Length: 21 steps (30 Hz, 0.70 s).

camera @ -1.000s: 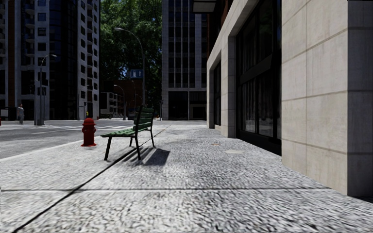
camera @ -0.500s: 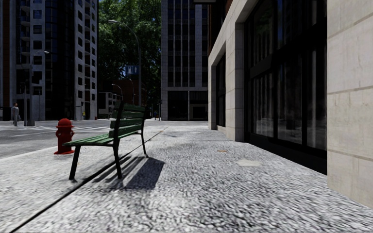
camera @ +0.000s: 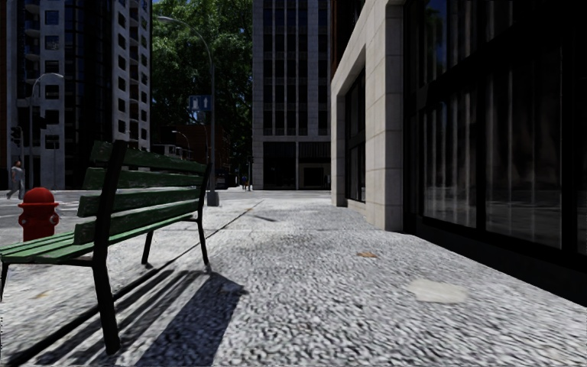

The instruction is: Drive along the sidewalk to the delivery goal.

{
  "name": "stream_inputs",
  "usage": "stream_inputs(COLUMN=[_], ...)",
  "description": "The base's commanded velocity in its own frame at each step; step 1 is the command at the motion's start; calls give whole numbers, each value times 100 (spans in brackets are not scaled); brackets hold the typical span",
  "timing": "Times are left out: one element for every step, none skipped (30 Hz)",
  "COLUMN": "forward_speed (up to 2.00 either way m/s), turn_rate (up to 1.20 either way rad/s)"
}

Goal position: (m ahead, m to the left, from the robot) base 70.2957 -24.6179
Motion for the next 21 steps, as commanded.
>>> stream_inputs(forward_speed=[200,200,200,200,200,200,200,200,200,200,200,200,200,200,200,200,200,200,200,200,200], turn_rate=[0,0,0,0,0,0,0,0,0,0,0,0,0,0,0,0,0,0,0,0,0])
